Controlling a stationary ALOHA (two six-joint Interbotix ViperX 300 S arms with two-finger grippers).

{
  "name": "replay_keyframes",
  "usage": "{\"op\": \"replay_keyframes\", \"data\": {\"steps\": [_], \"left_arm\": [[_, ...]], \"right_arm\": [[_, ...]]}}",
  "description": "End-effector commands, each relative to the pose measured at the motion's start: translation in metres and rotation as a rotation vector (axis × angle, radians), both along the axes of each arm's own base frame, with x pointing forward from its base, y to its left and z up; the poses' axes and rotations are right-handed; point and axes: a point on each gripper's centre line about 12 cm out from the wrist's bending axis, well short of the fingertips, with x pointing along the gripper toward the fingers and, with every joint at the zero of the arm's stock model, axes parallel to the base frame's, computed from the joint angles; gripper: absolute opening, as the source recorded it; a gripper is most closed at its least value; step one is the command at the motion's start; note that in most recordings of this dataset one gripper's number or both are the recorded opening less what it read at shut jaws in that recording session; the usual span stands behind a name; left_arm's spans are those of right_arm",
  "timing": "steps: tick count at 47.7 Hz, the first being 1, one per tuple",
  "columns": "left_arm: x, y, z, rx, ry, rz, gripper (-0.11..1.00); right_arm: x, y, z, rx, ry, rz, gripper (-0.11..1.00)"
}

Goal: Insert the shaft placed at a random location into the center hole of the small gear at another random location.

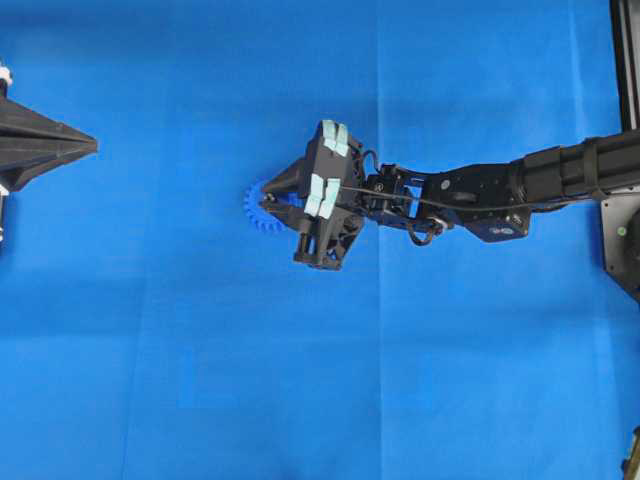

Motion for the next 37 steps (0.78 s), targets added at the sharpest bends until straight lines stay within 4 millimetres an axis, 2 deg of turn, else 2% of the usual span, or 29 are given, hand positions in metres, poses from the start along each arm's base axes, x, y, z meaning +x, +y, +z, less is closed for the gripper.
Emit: {"op": "replay_keyframes", "data": {"steps": [1, 7, 9, 25, 37], "left_arm": [[0.001, 0.001, 0.004, 0.002, -0.011, 0.003, 0.00], [0.001, 0.001, 0.003, 0.002, -0.009, 0.003, 0.00], [0.001, 0.001, 0.003, 0.002, -0.009, 0.003, 0.00], [0.001, 0.001, 0.004, 0.002, -0.011, 0.003, 0.00], [0.001, 0.001, 0.004, 0.002, -0.011, 0.003, 0.00]], "right_arm": [[0.004, 0.002, 0.025, 0.000, -0.054, 0.007, 0.43], [0.002, 0.003, 0.044, -0.002, -0.089, 0.011, 0.81], [0.000, 0.003, 0.052, -0.002, -0.105, 0.012, 0.89], [-0.019, 0.008, 0.109, 0.013, -0.158, 0.044, 0.84], [-0.037, 0.009, 0.124, 0.026, -0.159, 0.054, 0.84]]}}
